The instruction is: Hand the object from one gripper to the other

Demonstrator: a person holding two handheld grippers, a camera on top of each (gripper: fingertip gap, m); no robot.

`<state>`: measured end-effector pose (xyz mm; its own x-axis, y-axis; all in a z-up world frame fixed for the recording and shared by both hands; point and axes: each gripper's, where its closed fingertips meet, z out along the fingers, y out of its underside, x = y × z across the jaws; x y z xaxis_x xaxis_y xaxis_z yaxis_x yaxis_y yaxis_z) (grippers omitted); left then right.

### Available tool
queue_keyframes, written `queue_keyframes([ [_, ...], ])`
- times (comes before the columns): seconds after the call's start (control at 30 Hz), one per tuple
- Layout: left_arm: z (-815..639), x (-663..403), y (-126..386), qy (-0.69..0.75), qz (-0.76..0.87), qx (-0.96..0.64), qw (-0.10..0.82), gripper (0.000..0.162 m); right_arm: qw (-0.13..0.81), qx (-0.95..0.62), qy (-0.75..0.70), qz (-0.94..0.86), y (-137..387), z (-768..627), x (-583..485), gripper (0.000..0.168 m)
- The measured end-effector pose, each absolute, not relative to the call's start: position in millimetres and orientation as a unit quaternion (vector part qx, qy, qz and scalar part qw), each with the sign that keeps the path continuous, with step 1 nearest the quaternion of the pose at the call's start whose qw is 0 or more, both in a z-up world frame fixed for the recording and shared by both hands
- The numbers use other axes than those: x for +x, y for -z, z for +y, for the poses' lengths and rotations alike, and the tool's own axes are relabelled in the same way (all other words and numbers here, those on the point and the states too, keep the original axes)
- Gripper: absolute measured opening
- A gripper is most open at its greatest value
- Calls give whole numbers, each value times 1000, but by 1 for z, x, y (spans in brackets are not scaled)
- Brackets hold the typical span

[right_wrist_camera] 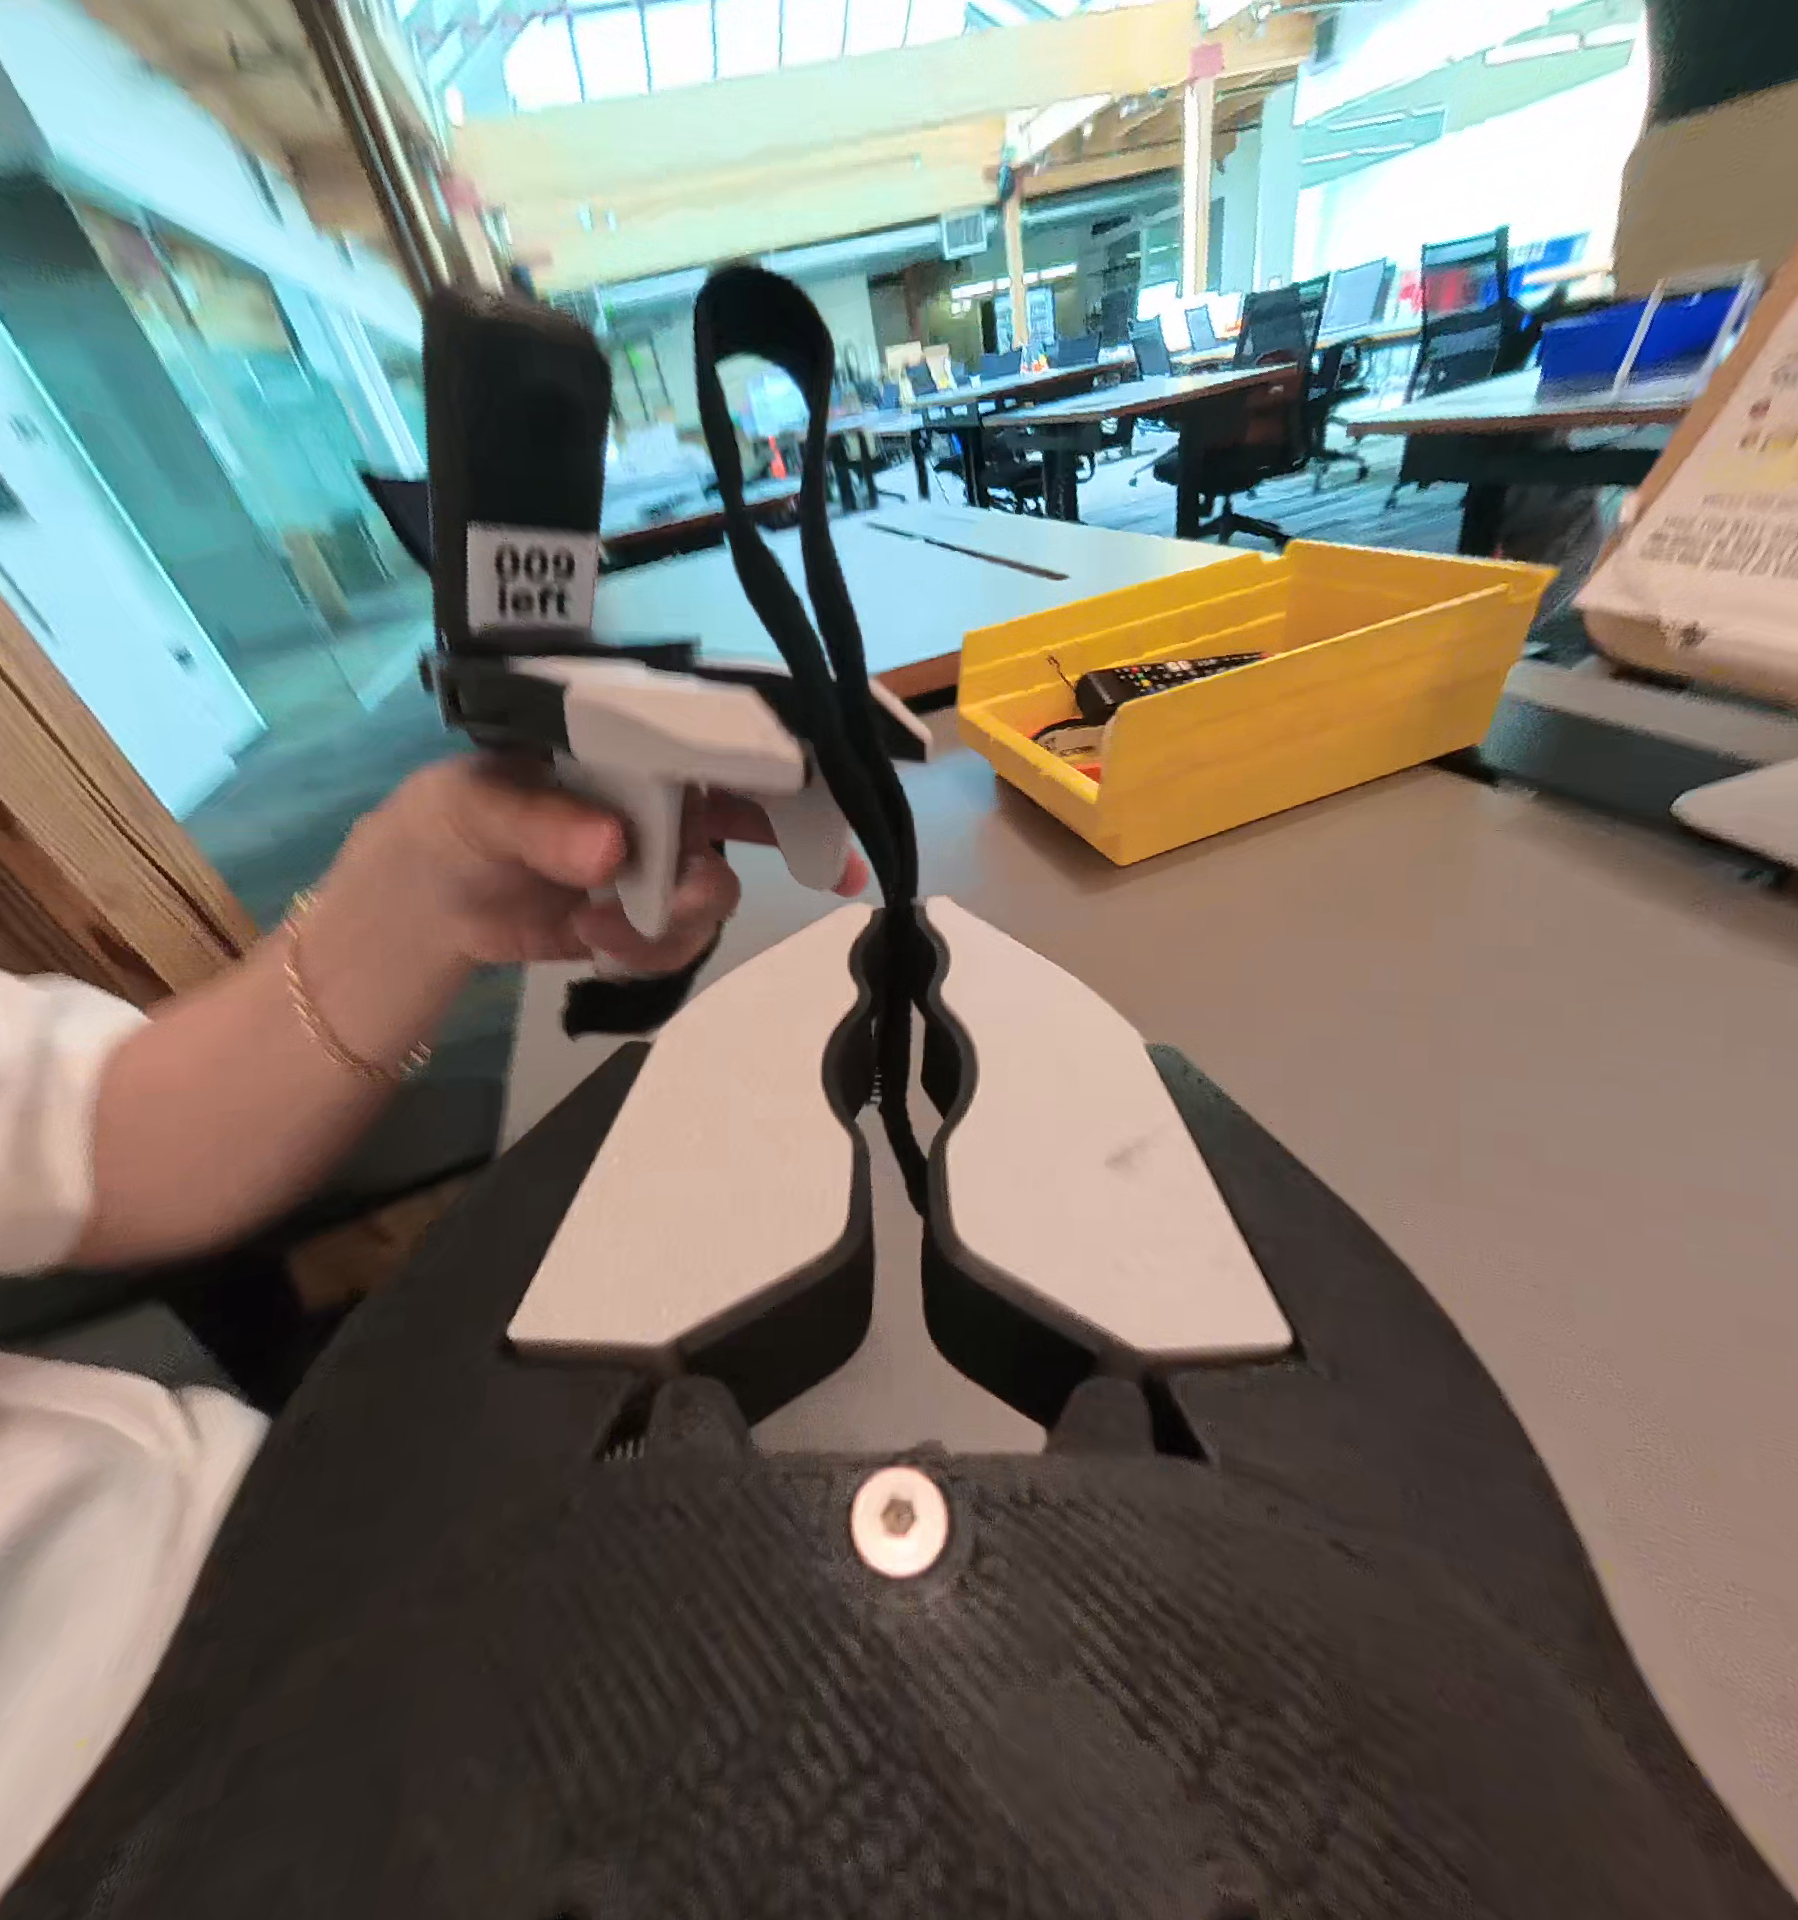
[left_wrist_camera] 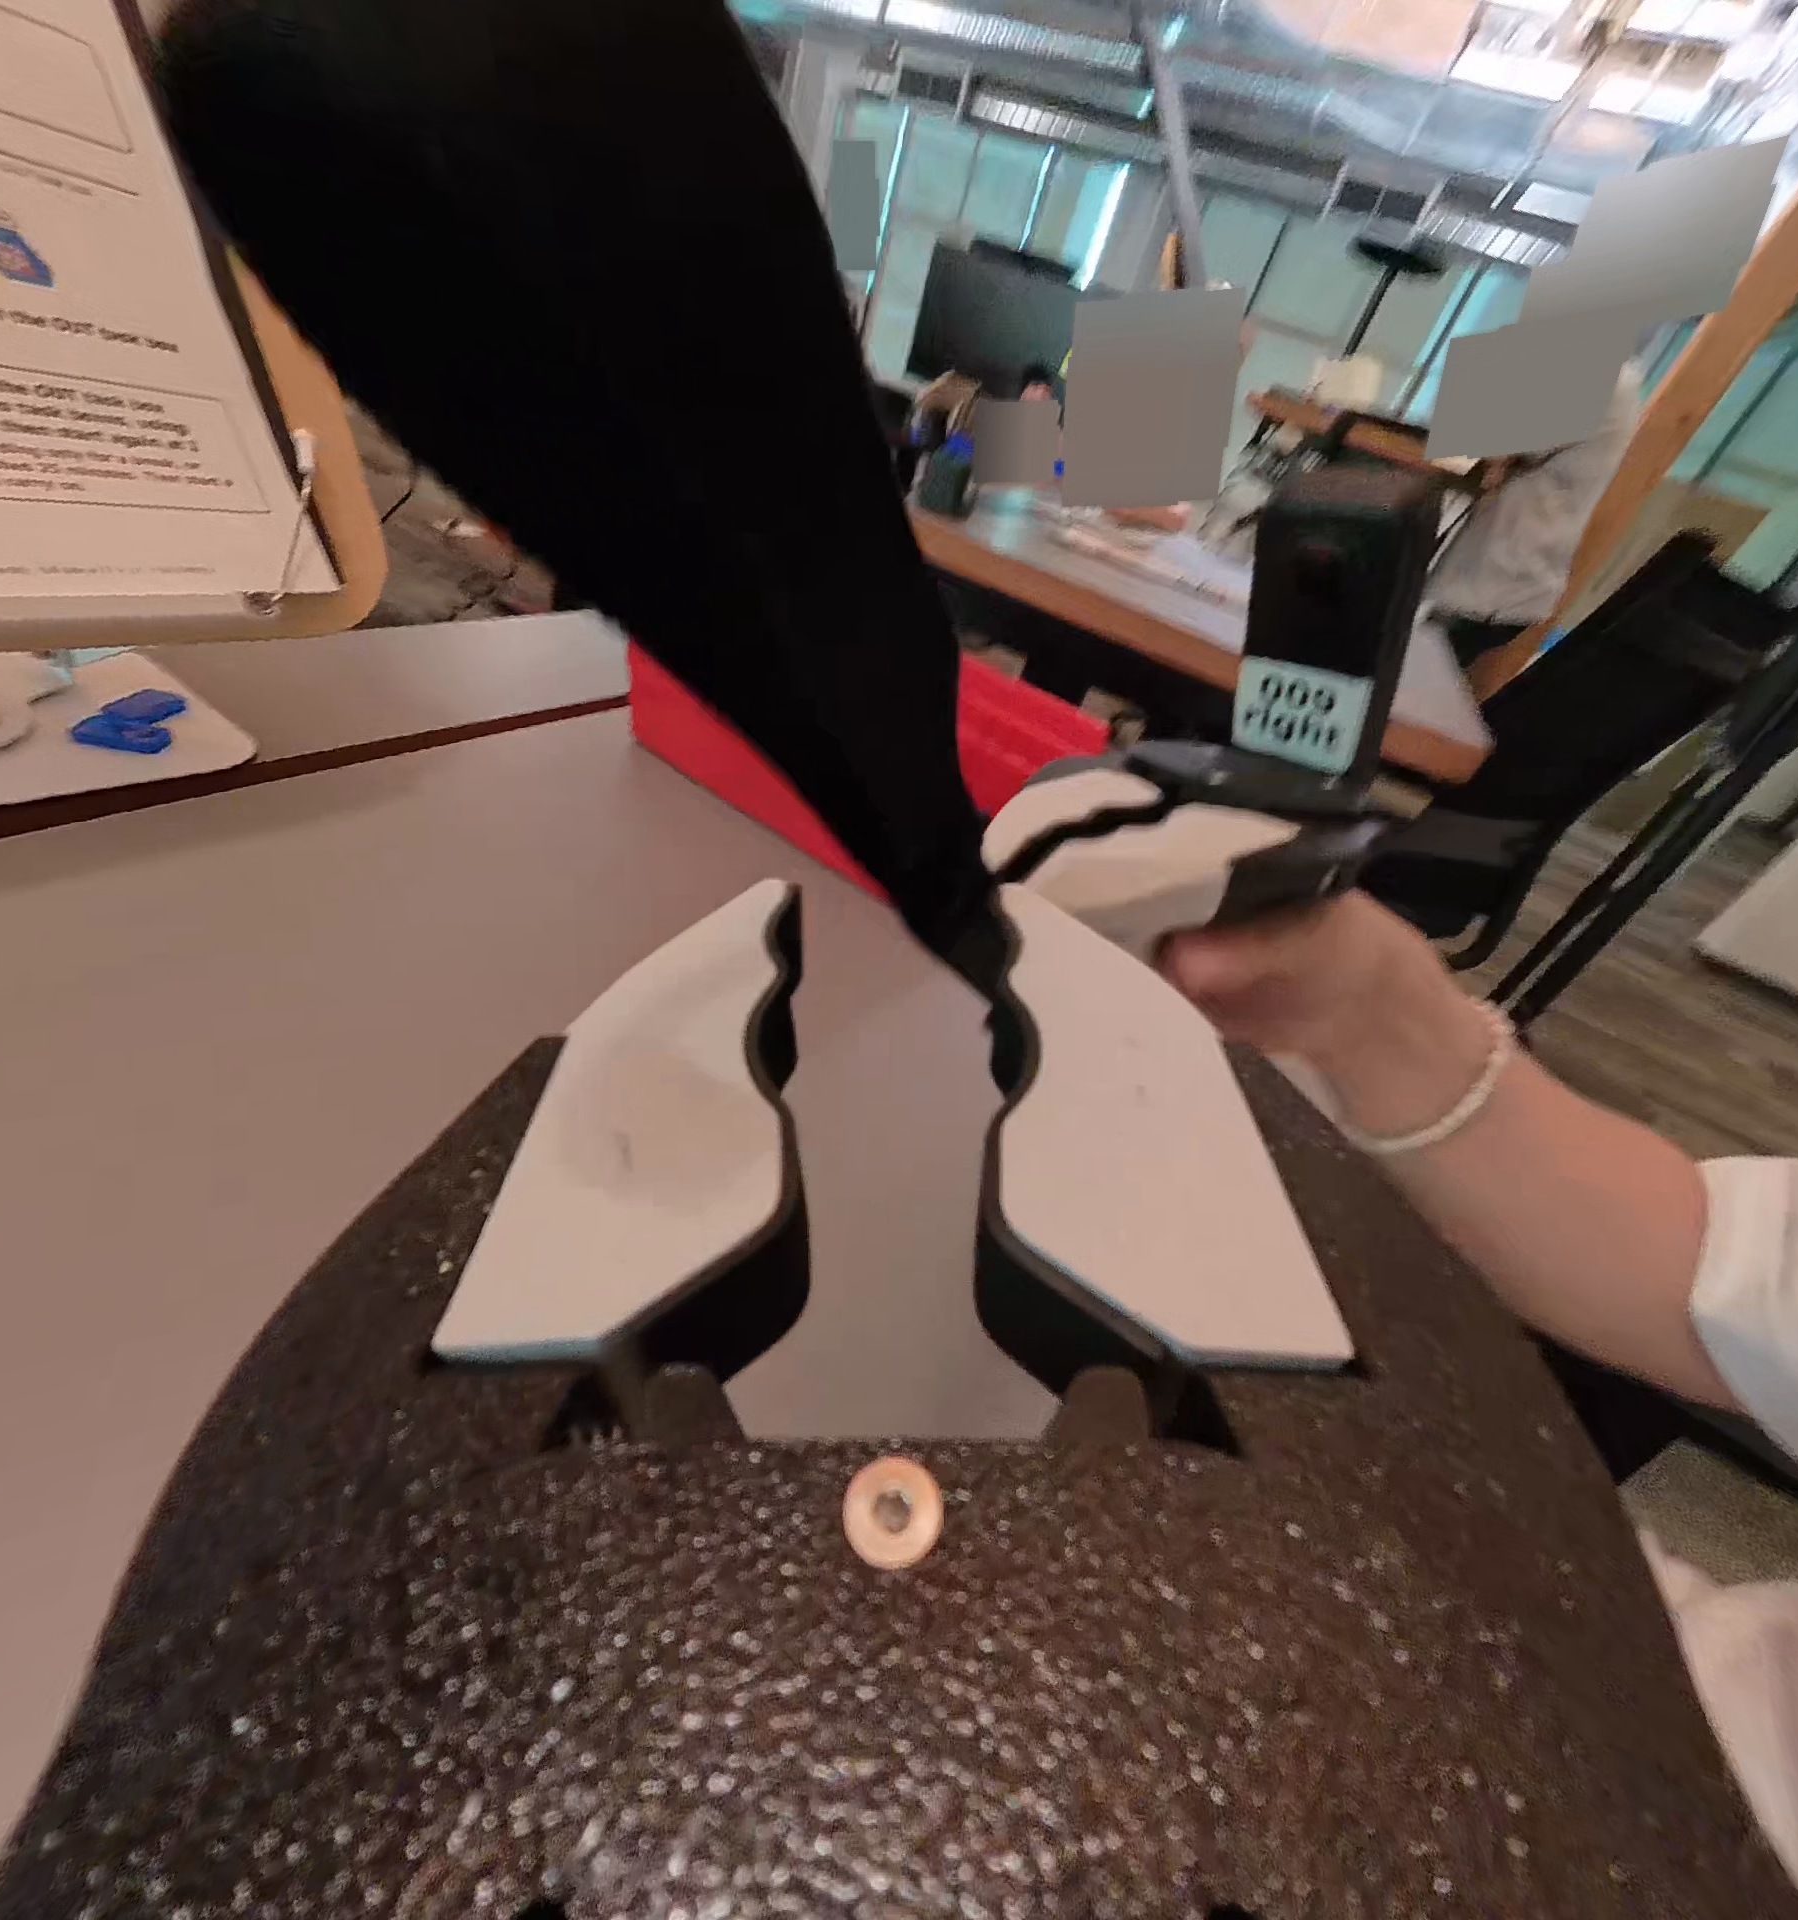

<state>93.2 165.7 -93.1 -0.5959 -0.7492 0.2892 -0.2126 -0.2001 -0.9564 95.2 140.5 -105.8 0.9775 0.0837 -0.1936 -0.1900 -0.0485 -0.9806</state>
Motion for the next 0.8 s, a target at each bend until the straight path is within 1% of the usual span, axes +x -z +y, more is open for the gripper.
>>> queue_keyframes([
  [0.07, 173, 98, 106, 616, 631, -413, 228, 50, 698, -696, -148, 80, 101, 137, 101, 3],
  [0.13, 181, 101, 120, 562, 663, -424, 255, 57, 704, -678, -178, 115, 97, 134, 108, 3],
  [0.17, 187, 103, 124, 537, 672, -428, 277, 58, 708, -669, -186, 132, 95, 133, 112, 3],
  [0.23, 194, 107, 114, 514, 671, -402, 353, 54, 709, -657, -205, 152, 93, 130, 116, 3],
  [0.33, 188, 102, 86, 472, 667, -276, 506, 52, 700, -657, -233, 156, 95, 131, 112, 3],
  [0.4, 177, 96, 85, 389, 686, -168, 592, 53, 690, -658, -258, 156, 96, 133, 106, 3],
  [0.47, 170, 95, 95, 283, 701, -76, 650, 52, 678, -658, -292, 150, 98, 135, 98, 3],
  [0.53, 167, 97, 103, 193, 696, -6, 692, 47, 669, -653, -325, 144, 97, 137, 90, 3],
  [0.6, 167, 102, 107, 133, 679, 18, 721, 41, 663, -648, -346, 145, 97, 137, 87, 3],
  [0.67, 169, 103, 102, 104, 653, 27, 750, 26, 657, -652, -350, 144, 99, 137, 85, 3],
  [0.7, 168, 102, 98, 101, 639, 31, 762, 21, 654, -654, -354, 142, 100, 137, 84, 3],
  [0.8, 163, 99, 95, 116, 627, 38, 769, 23, 647, -659, -357, 137, 102, 139, 80, 4],
])
